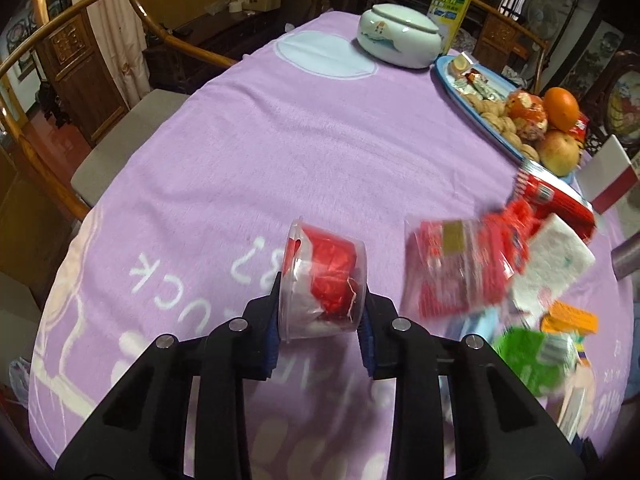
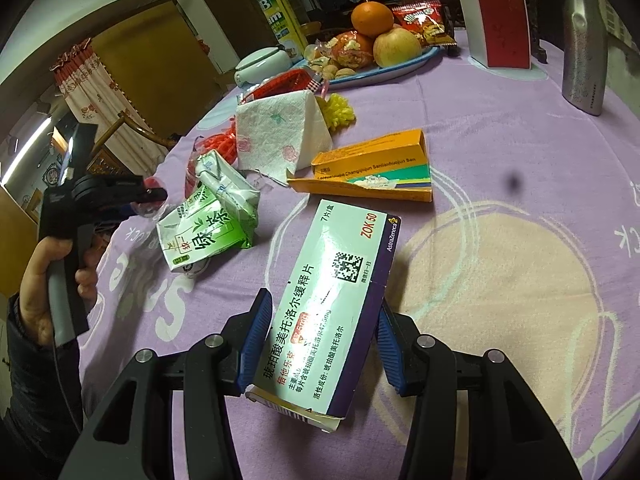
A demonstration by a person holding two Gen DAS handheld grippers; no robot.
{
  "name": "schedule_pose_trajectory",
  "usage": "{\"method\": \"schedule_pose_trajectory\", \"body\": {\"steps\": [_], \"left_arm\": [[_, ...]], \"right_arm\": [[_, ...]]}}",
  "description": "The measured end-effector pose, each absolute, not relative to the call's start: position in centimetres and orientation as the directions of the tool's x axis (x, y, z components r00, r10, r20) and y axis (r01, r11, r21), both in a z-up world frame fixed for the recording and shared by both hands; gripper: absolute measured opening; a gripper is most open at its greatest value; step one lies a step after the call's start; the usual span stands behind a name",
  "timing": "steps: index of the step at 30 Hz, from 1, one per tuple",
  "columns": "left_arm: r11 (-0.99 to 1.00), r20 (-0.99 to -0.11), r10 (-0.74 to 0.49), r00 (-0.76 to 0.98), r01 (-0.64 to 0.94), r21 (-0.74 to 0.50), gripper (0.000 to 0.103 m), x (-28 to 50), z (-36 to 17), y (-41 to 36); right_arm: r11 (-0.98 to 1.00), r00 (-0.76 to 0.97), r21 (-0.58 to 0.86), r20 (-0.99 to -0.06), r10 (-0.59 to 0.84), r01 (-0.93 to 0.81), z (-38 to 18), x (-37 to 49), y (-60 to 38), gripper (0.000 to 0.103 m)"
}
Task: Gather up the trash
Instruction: 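Grasp the clear plastic cup with red contents using the left tool while the right tool holds the box, then carry the box and plastic cup over to the red wastebasket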
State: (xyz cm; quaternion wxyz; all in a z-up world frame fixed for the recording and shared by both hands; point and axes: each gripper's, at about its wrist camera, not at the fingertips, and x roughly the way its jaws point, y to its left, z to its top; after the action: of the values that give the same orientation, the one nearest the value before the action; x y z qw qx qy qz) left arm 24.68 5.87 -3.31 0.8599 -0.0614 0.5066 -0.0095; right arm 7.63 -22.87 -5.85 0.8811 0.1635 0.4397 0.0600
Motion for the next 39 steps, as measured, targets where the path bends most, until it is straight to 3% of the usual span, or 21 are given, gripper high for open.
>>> {"method": "schedule_pose_trajectory", "body": {"steps": [9,26,39], "left_arm": [[0.992,-0.848,-0.105,0.520,-0.007,-0.127,0.032,17.5,-1.3,7.3],[0.993,-0.719,-0.100,0.688,0.025,-0.113,0.032,4.2,5.4,11.9],[0.990,-0.679,-0.103,0.727,0.013,-0.137,0.032,-1.4,6.1,15.0]], "right_arm": [[0.951,0.607,0.309,-0.758,0.237,0.015,-5.9,7.4,-21.7,0.050],[0.927,0.594,0.348,-0.719,0.361,-0.142,-2.7,3.7,-15.7,0.050],[0.916,0.571,0.316,-0.716,0.401,-0.247,-1.4,1.2,-10.0,0.049]]}}
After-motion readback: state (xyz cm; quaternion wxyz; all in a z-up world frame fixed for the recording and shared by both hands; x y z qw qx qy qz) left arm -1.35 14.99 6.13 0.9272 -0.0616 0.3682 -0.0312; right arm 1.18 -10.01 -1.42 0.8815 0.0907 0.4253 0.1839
